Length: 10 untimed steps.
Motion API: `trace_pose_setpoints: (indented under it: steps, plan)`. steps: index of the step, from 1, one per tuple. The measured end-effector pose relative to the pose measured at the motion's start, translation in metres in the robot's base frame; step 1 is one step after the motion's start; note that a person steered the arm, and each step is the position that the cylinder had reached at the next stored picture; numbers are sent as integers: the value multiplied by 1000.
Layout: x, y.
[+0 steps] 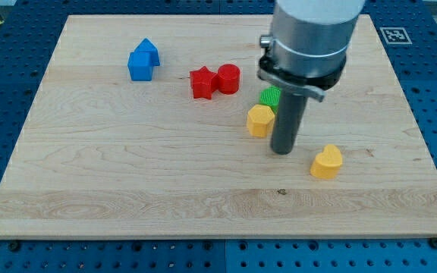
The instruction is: Drag the yellow heart vertical to the bottom of the green circle
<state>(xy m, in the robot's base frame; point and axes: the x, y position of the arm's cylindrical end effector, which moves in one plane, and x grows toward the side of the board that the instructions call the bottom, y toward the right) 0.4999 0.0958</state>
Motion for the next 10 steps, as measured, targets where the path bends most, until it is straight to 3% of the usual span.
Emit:
trace_pose_setpoints:
  steps: [3, 5, 6, 7, 10]
  plan:
    - [-7, 46]
    - [-6, 105]
    - [12, 122]
    - [20, 124]
    - [32, 37]
